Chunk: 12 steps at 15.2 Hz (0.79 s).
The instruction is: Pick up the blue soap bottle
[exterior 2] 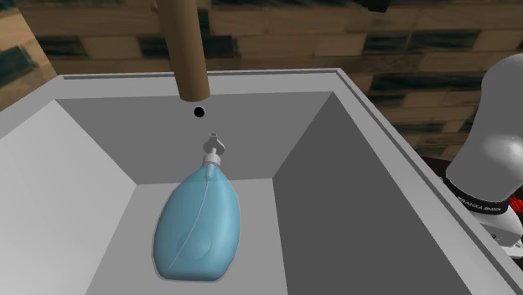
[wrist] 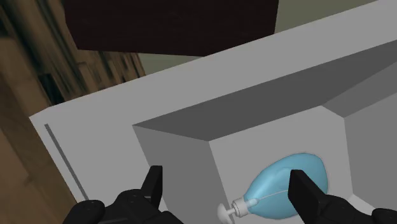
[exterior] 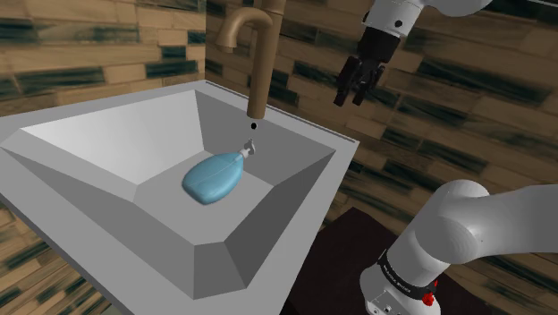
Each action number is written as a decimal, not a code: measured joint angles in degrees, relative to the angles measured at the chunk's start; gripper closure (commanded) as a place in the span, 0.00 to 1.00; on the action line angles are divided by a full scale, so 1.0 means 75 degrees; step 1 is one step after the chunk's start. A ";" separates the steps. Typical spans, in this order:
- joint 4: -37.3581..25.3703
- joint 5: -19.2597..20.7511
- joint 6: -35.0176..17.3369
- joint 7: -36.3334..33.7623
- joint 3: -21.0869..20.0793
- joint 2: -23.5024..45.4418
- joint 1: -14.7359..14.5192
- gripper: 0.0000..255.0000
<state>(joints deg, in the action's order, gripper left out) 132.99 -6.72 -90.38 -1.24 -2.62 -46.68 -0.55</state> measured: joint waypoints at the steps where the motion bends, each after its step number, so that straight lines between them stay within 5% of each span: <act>1: 0.0000 0.0000 0.0000 0.0000 0.0000 0.0000 0.0000 0.00; 12: 0.0264 0.0580 -0.2614 -0.0662 -0.1194 0.2031 0.0095 0.00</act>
<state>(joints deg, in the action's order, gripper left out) 134.96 -2.37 -109.98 -6.21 -11.58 -31.45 0.16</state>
